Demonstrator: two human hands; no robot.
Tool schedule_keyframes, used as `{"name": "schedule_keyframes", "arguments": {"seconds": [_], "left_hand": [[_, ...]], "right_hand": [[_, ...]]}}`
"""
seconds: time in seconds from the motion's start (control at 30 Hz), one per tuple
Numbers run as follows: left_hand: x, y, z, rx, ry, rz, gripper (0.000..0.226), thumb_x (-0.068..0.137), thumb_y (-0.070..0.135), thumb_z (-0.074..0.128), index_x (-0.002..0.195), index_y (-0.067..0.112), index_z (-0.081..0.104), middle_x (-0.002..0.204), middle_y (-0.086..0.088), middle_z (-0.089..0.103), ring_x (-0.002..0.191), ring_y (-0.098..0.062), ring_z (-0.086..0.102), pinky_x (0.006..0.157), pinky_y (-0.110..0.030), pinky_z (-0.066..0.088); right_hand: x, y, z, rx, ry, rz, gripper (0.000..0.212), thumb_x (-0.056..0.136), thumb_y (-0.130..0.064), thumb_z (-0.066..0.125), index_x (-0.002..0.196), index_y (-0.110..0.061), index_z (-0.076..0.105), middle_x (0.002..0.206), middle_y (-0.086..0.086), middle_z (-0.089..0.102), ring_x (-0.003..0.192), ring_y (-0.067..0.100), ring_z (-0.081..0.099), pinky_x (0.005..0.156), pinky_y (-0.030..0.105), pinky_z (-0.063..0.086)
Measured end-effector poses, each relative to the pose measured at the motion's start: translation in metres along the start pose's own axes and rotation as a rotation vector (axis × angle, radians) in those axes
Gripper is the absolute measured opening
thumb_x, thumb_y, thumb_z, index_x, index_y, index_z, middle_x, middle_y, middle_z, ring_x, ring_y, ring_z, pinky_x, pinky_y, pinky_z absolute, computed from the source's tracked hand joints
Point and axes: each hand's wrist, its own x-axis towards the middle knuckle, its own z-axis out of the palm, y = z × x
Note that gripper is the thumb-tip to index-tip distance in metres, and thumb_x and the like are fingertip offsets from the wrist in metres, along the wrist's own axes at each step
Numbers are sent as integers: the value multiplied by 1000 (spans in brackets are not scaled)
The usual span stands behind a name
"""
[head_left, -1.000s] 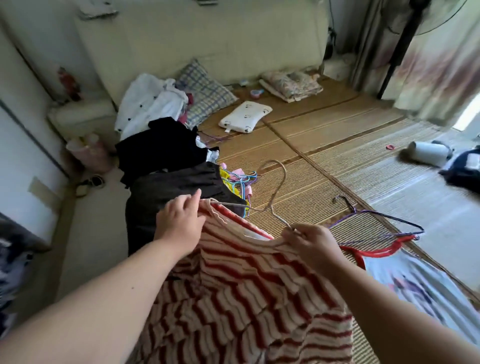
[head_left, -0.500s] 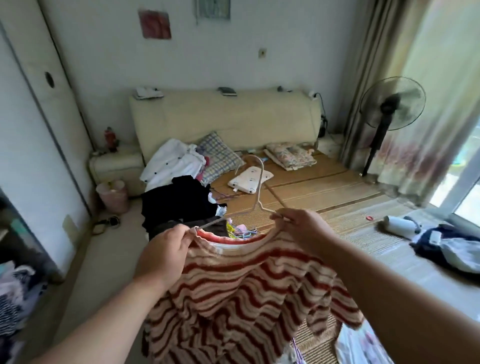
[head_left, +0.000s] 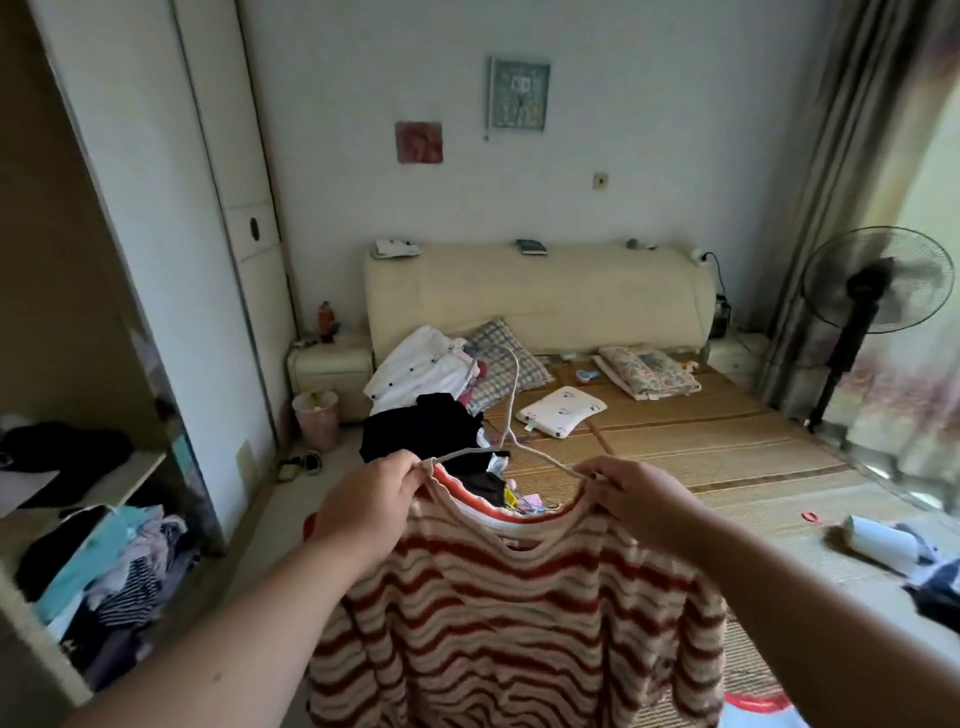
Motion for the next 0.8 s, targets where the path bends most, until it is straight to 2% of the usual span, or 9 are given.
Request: {"name": "schedule_keyframes", "arguments": {"seconds": [0.07,0.17,0.23,0.33,0.43,0.5,0.63,0.7,0.8], "left_hand": [[-4,-10,-13,-45,-17,-8,19,96,45,43,93,32,57,72,6,64,72,-10,59,58,-21,40],[-11,-34,-33,-106,-47,-6,16,96,42,45,99,34,59,76,5,66,77,-12,61,73,-32,49],[-12,-55,-46,-138,-45,-11,16,96,42,45,99,35,59,85,10,66,83,-11,61,78,-33,49],[-11,-94,-67,-138,-10,-6,17,97,39,44,99,33,60,90,14,64,88,-11,59,77,-31,46],[-3,-140,-95,-135,33,-18,19,97,38,44,102,31,61,92,13,63,88,-13,57,77,-31,46],[4,-184,-118,-108,36,-20,20,98,36,43,102,32,62,94,9,65,89,-16,59,78,-32,47],[22,-283,-177,-124,41,-52,21,98,35,43,104,34,63,97,9,66,92,-14,59,74,-28,43],[31,-325,-207,-122,24,-53,19,98,34,44,94,40,62,91,15,63,89,-11,58,71,-27,41],[52,-373,-243,-80,-3,-61,19,98,35,44,88,43,58,91,14,64,88,-11,58,74,-29,43]], "right_hand": [[-5,-10,0,-12,15,-5,16,94,-32,50,95,-29,66,83,-7,66,77,16,60,62,26,45],[-6,-33,4,-28,71,-32,16,94,-29,50,88,-26,64,75,-10,63,71,14,58,63,26,45],[-1,-50,10,-29,88,-32,16,93,-30,49,86,-27,64,75,-9,64,70,11,58,61,25,46],[14,-87,31,-20,97,-40,17,93,-30,50,86,-25,65,80,-6,66,75,15,59,66,28,47],[32,-136,63,1,127,-70,20,94,-32,50,87,-21,65,81,-3,66,73,13,57,61,19,43],[47,-178,93,52,161,-84,19,94,-30,50,84,-24,65,78,-10,64,71,7,56,55,12,38],[85,-269,159,142,188,-100,20,94,-27,49,82,-30,64,75,-18,60,71,-1,53,60,16,38],[103,-310,187,168,183,-107,19,93,-26,49,86,-29,66,76,-18,60,72,-1,52,61,14,38],[125,-354,222,218,228,-97,20,91,-26,52,75,-35,62,71,-20,60,68,-6,52,56,8,34]]}}
